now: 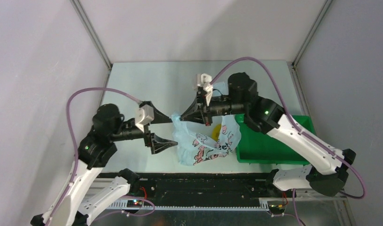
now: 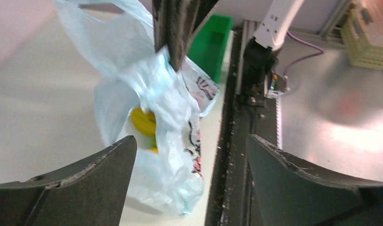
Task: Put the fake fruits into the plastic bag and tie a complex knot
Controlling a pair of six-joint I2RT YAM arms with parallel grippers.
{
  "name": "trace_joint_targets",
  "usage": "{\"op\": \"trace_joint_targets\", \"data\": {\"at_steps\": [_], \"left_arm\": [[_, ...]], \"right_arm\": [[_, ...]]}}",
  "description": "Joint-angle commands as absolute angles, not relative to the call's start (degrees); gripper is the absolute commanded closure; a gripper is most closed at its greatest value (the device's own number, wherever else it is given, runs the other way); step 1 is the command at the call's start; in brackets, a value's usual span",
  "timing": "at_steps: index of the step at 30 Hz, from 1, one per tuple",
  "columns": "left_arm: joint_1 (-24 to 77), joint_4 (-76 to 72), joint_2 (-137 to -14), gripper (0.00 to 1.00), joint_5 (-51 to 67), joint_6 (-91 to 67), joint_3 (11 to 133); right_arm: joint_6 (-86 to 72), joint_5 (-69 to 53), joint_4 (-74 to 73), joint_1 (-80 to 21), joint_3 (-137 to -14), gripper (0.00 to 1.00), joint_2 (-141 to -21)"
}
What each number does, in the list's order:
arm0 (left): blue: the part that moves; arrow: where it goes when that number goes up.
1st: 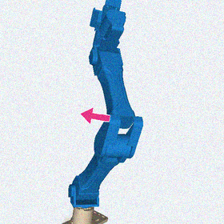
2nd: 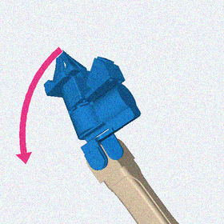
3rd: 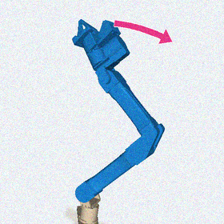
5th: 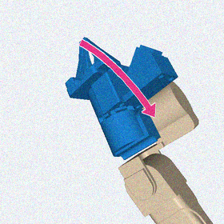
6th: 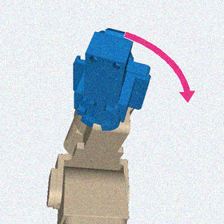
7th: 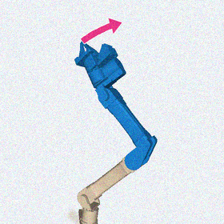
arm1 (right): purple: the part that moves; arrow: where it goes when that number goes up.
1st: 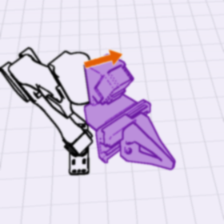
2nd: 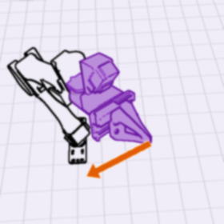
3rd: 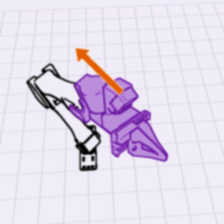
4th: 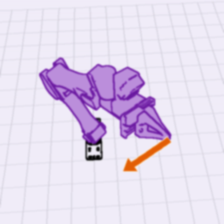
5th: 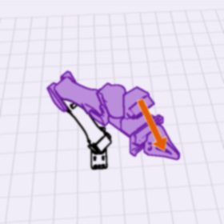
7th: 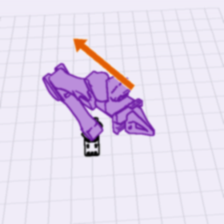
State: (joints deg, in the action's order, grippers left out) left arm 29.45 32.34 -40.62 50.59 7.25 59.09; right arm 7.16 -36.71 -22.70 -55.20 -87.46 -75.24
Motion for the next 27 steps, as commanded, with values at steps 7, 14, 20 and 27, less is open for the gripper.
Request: {"op": "trace_joint_targets", "data": {"at_steps": [7,14,20,27], "left_arm": [[29.73,11.09,-39.66,0.01,44.30,-5.18,62.92],[30.76,-9.77,-46.24,0.01,43.85,-15.33,61.19],[34.94,-13.61,-51.76,0.00,45.05,-17.18,61.41],[38.03,-17.64,-53.82,0.01,43.25,-18.94,57.45]], "right_arm": [[-2.03,-36.97,-15.31,-49.58,-90.19,1.00,-68.55],[-3.89,-37.33,-14.45,-47.46,-89.77,1.00,-67.16],[-4.99,-35.27,-13.49,-46.42,-89.26,1.00,-66.47],[-5.86,-32.09,-11.86,-45.93,-88.27,1.00,-65.86]]}}
